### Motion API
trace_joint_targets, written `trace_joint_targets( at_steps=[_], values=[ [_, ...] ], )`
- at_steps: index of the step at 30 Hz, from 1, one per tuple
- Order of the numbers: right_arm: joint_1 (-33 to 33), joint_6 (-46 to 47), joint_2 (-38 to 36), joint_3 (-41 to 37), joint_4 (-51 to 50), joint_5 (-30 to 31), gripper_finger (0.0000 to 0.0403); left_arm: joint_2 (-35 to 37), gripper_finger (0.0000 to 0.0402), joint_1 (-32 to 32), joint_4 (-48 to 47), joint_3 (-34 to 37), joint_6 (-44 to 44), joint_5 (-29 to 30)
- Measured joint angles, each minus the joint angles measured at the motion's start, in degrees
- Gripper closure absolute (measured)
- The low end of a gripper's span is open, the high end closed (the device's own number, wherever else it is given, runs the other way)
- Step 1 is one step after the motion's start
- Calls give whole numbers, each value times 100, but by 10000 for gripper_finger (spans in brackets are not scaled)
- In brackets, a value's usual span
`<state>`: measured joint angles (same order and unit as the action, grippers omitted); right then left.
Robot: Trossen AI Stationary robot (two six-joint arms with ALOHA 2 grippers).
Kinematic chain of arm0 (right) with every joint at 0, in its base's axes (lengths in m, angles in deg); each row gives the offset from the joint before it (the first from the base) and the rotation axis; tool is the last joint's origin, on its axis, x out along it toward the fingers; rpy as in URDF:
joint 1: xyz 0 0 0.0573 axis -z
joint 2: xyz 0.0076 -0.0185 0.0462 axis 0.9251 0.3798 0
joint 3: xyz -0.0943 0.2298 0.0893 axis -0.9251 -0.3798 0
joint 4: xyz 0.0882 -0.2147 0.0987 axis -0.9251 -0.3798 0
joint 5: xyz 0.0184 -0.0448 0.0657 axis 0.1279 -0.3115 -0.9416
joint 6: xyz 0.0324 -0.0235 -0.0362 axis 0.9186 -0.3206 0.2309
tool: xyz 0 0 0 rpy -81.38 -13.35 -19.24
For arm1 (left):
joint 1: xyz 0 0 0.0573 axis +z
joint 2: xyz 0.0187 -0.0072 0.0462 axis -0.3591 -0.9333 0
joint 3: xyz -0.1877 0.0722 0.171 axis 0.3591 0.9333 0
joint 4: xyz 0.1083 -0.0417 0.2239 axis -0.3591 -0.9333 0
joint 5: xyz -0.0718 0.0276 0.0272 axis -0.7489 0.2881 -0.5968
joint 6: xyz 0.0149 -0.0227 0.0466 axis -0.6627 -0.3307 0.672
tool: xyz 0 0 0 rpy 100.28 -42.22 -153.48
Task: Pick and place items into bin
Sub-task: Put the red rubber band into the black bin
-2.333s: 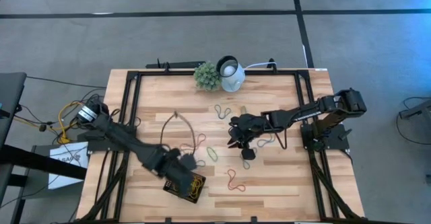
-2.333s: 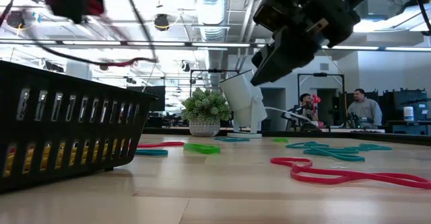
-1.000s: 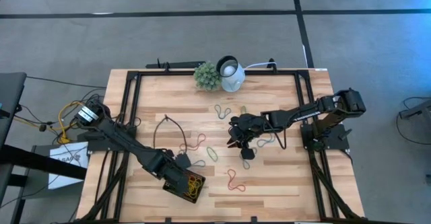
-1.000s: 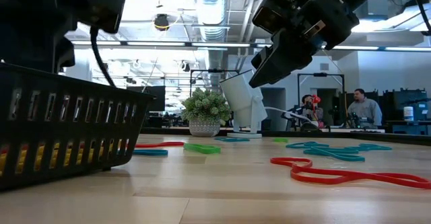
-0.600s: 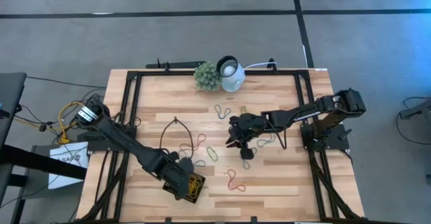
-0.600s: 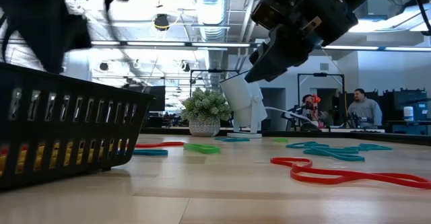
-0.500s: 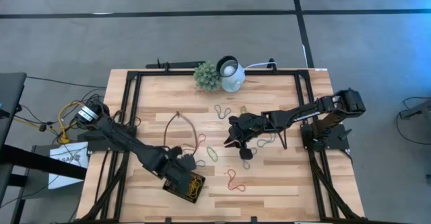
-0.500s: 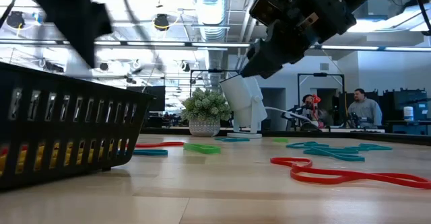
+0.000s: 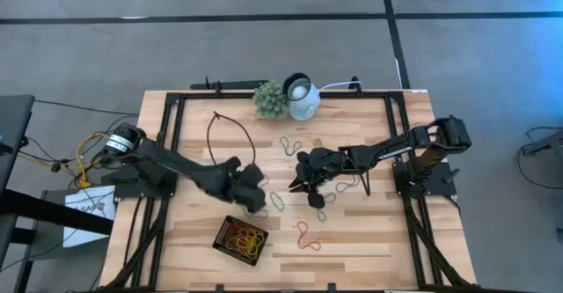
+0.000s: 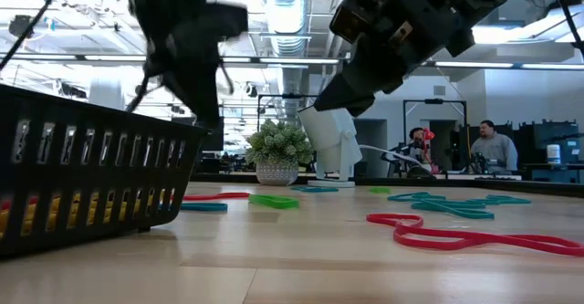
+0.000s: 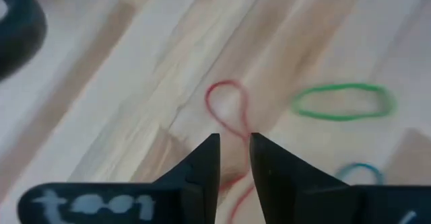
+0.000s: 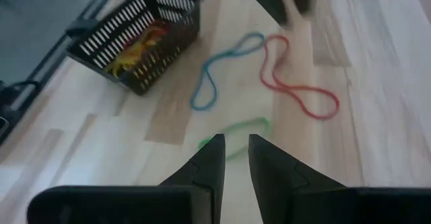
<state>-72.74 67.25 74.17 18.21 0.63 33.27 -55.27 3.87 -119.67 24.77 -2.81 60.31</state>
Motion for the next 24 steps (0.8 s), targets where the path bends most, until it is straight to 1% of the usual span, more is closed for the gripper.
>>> trace_joint_targets(
  at_steps=[3,6,10,14,20,24],
  values=[
    [-9,2,0,0,-6,-4,340,-2,330,298,583,454,8,-413],
    [-9,1,0,1,-29,0,340,-2,330,479,1400,830,256,-797],
    [-9,-28,4,2,-26,3,340,-4,330,599,2137,1134,589,-990],
    [-4,-36,7,4,52,12,340,-4,323,716,2230,1328,653,-1004],
    [-4,-54,7,17,310,16,340,-4,300,794,2281,1565,512,-1040],
    [-4,-89,7,17,308,18,340,-7,285,790,2649,1664,507,-1053]
  ],
)
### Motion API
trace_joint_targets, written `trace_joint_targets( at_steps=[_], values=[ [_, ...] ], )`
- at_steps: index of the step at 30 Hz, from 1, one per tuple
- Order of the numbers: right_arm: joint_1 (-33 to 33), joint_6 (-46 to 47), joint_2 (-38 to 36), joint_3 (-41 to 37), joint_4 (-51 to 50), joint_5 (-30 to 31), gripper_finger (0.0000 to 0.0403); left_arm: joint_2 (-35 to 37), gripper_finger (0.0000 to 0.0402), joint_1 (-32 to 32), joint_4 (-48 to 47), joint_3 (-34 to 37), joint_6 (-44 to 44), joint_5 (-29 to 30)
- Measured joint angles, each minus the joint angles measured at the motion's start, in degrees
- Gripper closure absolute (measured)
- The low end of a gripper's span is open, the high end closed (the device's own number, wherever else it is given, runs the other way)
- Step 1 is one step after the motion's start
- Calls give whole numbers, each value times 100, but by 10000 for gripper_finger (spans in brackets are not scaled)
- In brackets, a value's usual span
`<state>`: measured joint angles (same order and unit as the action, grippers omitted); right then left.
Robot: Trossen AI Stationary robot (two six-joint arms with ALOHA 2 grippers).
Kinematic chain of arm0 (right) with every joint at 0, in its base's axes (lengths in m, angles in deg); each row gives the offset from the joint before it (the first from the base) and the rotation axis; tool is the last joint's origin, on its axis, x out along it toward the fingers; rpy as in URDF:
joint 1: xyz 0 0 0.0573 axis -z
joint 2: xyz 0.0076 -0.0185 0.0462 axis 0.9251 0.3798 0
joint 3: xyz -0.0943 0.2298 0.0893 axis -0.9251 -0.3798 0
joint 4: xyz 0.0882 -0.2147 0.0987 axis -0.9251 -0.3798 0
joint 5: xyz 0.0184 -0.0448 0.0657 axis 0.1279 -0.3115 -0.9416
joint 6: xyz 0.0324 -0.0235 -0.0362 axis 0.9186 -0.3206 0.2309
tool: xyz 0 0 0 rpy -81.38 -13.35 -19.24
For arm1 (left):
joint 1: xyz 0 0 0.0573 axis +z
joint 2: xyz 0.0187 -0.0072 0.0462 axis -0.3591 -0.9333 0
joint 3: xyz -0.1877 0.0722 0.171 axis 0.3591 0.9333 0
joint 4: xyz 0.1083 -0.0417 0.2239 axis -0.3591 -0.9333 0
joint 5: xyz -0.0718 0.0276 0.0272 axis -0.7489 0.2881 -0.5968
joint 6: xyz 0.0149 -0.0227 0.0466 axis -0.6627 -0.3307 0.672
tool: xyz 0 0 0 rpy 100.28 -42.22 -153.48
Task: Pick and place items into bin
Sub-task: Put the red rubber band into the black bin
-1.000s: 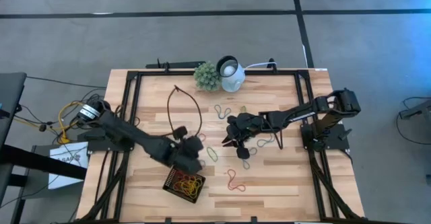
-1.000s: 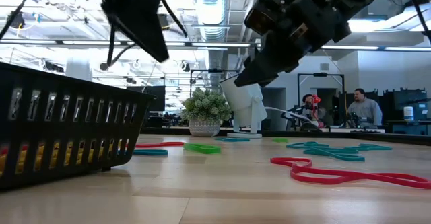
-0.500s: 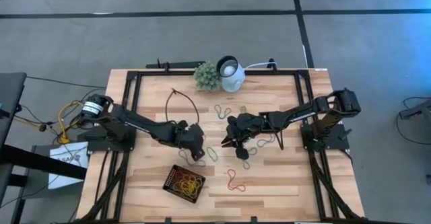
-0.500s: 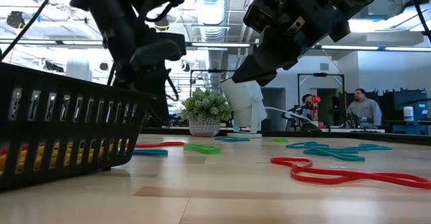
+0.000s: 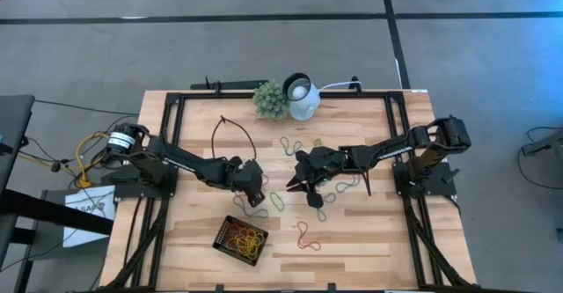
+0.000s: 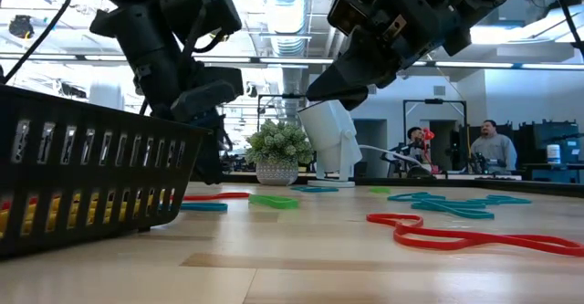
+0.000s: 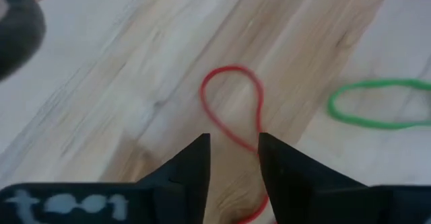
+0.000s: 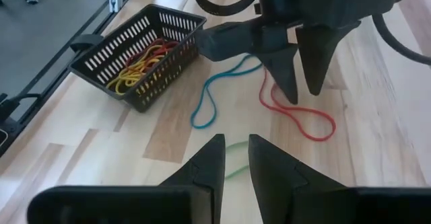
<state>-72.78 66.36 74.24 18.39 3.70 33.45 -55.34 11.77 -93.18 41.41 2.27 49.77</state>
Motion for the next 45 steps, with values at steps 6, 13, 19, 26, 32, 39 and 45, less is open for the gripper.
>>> trace_joint_targets(
  at_steps=[6,13,19,26,32,39,45],
  values=[
    [0,-1,2,2,-7,2,340,0,265,-11,218,37,4,-104],
    [0,-13,4,2,-7,4,340,-76,257,-42,136,37,-135,-94],
    [0,-45,4,4,-14,4,340,-512,257,-46,265,8,-258,-20],
    [0,-158,7,4,-32,7,340,-660,263,-142,185,-5,-658,409],
    [0,-156,7,4,-24,5,340,-661,345,-168,67,2,-615,346],
    [0,-156,7,4,-11,7,340,-580,400,-327,-121,-212,-507,375],
    [0,-156,7,4,15,4,340,22,401,-568,-968,-1125,20,380]
  ],
)
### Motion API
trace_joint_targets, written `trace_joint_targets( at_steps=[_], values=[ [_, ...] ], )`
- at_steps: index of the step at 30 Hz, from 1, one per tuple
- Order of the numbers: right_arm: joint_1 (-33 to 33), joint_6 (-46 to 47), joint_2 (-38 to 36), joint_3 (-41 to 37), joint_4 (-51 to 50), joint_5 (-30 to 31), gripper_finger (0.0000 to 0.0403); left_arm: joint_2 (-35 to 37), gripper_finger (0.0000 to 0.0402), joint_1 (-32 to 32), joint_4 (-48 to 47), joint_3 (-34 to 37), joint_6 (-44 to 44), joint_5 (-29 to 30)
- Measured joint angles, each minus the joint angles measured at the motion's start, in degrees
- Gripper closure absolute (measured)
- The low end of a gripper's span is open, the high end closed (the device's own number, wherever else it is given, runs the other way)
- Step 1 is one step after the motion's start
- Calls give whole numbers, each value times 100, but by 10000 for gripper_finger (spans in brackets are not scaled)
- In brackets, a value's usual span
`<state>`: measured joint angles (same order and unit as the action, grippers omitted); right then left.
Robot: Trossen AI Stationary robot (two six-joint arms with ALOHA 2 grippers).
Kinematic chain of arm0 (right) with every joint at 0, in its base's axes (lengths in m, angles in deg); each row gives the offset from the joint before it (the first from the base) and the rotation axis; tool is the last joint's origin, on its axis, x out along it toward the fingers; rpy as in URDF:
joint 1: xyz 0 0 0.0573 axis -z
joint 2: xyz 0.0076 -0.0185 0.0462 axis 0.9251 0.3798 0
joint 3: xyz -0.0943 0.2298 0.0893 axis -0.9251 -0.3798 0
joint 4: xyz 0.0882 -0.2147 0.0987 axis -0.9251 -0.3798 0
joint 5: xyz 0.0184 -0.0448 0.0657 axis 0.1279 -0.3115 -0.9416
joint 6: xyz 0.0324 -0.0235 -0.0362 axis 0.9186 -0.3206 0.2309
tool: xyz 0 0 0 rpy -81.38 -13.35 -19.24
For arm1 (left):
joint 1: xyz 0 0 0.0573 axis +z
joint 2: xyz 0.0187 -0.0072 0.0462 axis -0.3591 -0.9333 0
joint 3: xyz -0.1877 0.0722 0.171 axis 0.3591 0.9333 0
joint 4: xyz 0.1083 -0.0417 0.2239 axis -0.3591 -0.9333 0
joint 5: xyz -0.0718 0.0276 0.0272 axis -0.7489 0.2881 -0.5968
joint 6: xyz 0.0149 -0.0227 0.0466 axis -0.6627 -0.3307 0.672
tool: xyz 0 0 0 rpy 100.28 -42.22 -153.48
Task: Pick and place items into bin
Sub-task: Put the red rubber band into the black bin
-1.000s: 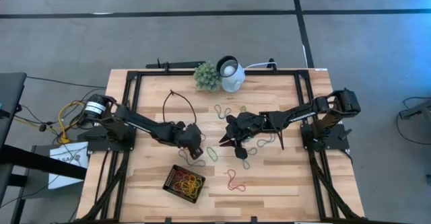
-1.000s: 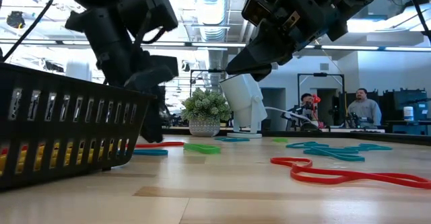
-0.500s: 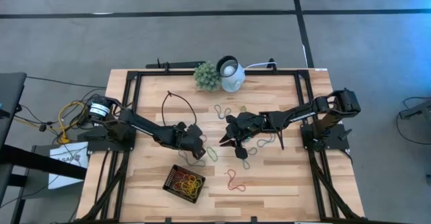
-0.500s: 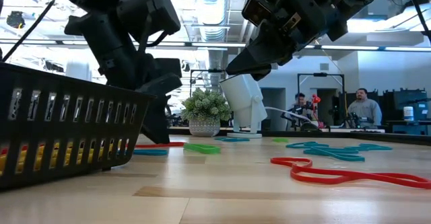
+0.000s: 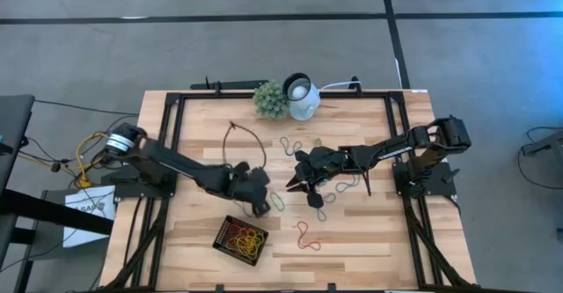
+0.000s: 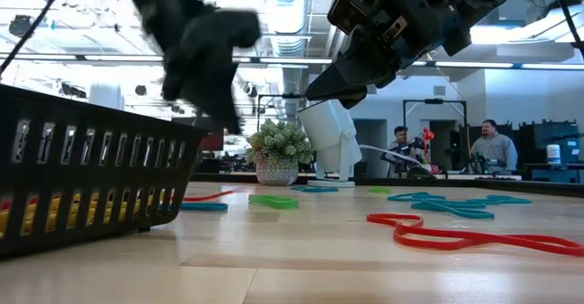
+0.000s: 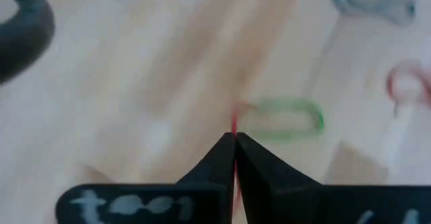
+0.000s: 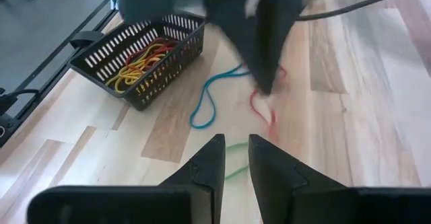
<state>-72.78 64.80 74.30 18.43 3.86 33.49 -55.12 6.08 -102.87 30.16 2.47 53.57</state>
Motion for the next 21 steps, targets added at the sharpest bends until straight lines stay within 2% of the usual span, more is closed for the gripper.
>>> trace_joint_targets(
  at_steps=[3,7,13,17,21],
  values=[
    [0,-3,0,0,54,2,340,217,401,-115,-1163,-573,-18,466],
    [0,-261,0,0,388,-2,340,415,401,-422,-2045,-1346,-28,606],
    [0,-267,0,2,1067,-15,340,408,402,-1022,-3338,-2225,-557,345],
    [21,-297,0,2,988,-17,340,402,401,-1581,-3958,-2723,-1025,66],
    [101,-297,7,7,793,-15,340,402,401,-2135,-4376,-2999,-1791,260]
  ],
)
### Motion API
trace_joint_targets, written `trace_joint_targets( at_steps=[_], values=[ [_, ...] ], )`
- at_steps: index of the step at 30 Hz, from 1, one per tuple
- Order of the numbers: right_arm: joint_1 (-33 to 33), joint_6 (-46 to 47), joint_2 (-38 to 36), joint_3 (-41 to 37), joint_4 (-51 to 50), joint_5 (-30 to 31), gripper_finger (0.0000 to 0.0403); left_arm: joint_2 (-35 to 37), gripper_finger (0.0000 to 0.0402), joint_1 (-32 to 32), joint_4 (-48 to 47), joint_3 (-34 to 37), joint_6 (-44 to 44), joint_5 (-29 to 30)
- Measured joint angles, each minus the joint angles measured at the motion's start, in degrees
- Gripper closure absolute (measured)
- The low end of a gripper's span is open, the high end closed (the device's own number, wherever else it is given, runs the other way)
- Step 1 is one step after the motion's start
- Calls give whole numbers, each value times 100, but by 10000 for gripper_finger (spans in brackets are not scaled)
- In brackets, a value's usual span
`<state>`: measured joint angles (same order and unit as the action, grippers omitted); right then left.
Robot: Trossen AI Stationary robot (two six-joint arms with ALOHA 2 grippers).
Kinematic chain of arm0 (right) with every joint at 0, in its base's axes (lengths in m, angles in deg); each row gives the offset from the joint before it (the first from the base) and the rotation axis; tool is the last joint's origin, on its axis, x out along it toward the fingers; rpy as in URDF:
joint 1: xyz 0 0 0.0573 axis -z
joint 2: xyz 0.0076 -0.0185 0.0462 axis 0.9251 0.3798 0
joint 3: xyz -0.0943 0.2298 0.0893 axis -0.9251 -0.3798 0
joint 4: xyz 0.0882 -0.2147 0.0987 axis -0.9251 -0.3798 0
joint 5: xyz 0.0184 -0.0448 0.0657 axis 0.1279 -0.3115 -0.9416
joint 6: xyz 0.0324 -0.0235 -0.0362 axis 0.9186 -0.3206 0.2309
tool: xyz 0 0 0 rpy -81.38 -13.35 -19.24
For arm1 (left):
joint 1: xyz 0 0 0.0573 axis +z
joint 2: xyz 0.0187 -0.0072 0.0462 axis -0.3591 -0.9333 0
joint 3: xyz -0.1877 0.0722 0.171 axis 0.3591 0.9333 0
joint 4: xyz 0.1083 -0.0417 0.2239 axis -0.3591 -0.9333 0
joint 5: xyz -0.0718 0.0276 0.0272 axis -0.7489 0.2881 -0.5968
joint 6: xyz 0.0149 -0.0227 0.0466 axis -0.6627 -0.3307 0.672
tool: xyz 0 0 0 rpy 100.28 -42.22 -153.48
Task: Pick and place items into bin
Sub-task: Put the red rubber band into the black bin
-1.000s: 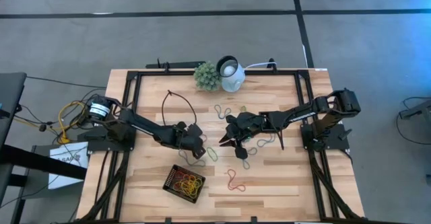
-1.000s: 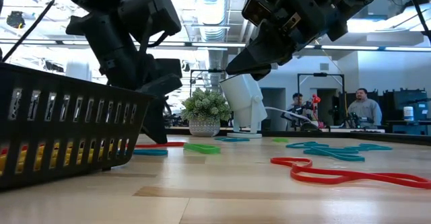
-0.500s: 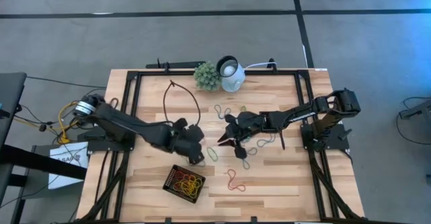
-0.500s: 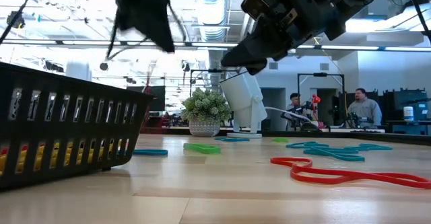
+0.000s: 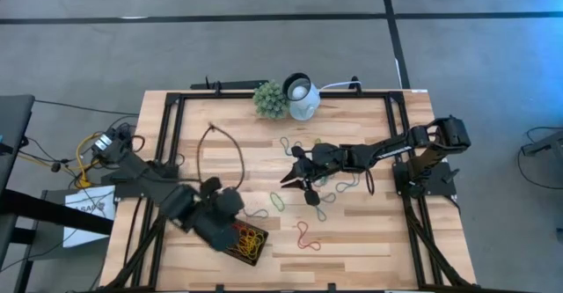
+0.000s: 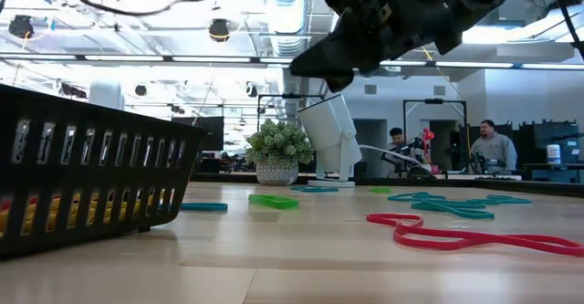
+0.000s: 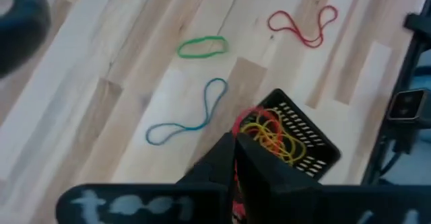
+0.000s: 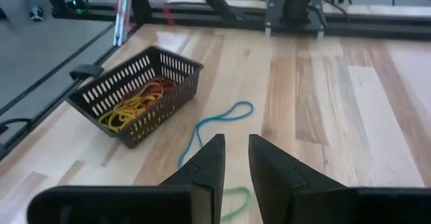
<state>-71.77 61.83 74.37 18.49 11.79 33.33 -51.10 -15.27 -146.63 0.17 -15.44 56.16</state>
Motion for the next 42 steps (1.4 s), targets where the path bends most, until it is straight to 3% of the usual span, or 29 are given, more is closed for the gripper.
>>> trace_joint_targets(
  at_steps=[9,18,24,37,42],
  values=[
    [115,0,4,9,-135,0,340,-211,401,-506,-60,348,-1108,297],
    [122,-1,4,9,-205,0,340,-816,401,-505,333,808,-1577,-626],
    [122,0,3,7,-202,0,340,-1210,401,-474,995,811,-1191,-930],
    [122,0,0,0,-203,-2,340,-1901,401,-187,696,813,95,-1323],
    [124,0,-4,-2,-203,-2,340,-2210,401,22,856,813,495,-1939]
  ],
)
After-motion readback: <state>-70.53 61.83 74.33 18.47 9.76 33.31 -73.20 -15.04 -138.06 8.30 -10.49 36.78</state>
